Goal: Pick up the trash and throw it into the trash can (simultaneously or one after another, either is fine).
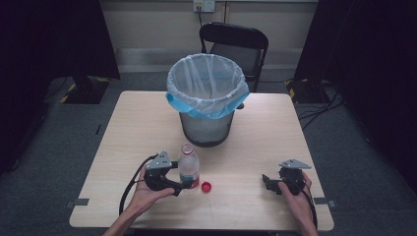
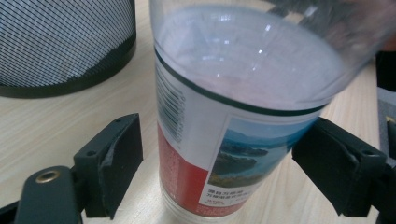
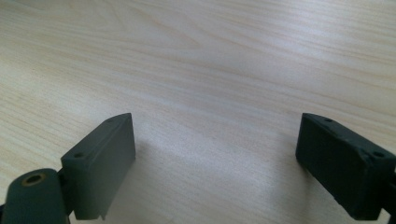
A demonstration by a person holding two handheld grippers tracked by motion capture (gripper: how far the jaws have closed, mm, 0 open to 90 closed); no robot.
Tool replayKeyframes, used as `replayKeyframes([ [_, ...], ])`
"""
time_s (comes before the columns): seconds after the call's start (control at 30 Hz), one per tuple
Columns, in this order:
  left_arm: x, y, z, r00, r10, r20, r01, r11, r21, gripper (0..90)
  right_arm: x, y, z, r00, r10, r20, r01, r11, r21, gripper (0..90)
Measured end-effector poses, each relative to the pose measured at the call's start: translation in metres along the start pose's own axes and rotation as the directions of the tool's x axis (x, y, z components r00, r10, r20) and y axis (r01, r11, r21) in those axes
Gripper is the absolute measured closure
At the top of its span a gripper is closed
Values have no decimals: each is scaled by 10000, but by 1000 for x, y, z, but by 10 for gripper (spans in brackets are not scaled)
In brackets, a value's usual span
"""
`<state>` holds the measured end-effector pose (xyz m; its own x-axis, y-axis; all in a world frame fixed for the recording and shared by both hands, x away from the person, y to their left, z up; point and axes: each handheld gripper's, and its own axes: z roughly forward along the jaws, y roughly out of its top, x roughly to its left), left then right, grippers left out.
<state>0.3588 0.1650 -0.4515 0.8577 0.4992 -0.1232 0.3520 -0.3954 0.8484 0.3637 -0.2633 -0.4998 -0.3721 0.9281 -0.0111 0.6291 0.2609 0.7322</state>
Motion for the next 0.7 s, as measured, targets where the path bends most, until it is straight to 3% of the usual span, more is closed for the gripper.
replayKeyframes([
  [0.37, -1, -6, 18, 10000, -43, -7, 43, 9998, 180, 177, 0, 0, 0, 10000, 0, -2, 0, 10000, 0, 112],
  [0.53, -3, -9, 28, 9998, 91, -203, -83, 9993, 374, 183, 0, 0, 0, 10000, 0, -2, 0, 10000, -1, 112],
  [0.6, -3, -11, 29, 9990, 256, -360, -238, 9984, 508, 233, 0, 0, 0, 10000, 2, -5, -2, 10000, -2, 112],
  [0.7, -3, -12, 28, 9989, 183, -442, -162, 9987, 483, 271, 0, 0, 0, 10000, 0, -4, 0, 10000, -1, 112],
])
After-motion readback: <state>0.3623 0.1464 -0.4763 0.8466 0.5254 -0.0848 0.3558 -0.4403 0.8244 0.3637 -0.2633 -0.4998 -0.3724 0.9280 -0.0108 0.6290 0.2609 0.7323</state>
